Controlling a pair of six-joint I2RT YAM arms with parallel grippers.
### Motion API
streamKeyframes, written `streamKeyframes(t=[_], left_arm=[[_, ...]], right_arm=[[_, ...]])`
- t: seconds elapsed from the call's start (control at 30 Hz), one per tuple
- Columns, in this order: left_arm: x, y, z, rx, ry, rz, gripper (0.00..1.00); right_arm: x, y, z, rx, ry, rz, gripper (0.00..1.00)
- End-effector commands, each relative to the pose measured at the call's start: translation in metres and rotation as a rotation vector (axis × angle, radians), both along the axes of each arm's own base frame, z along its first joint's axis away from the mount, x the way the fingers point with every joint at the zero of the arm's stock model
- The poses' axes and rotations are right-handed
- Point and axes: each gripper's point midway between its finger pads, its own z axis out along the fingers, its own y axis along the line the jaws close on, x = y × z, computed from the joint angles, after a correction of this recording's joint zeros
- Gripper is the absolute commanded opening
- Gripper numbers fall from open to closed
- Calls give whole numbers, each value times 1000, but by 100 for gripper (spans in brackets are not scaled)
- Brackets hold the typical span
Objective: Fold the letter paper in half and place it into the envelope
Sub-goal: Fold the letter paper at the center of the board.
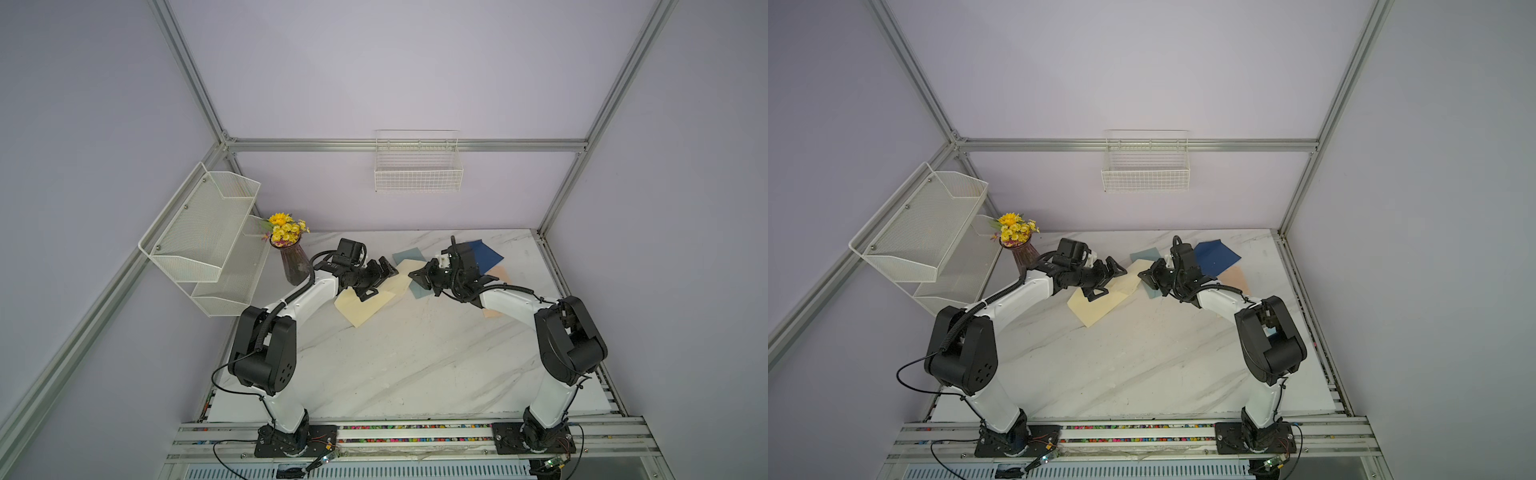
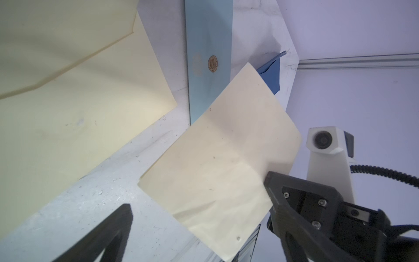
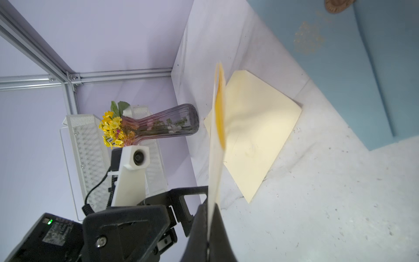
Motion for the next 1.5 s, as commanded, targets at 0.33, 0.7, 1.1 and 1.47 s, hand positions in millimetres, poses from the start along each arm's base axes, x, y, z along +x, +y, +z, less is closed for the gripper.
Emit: streamKeyframes(t=[0.33,0.7,1.1,1.47], left_arm=[[23,-17,27,-296,-99,129,100],[32,-20,23,-342,-118,146,63],[34,-20,21,-350,-122,153,0],[49,-22,26,-389,-157,186,0]], right_arm=[[7,4,-1,169,8,-70,0],[3,5,-5,177,20,-53,0],[0,5,3,183,17,-49,7],[-8,11,20,219,21,-66,46]])
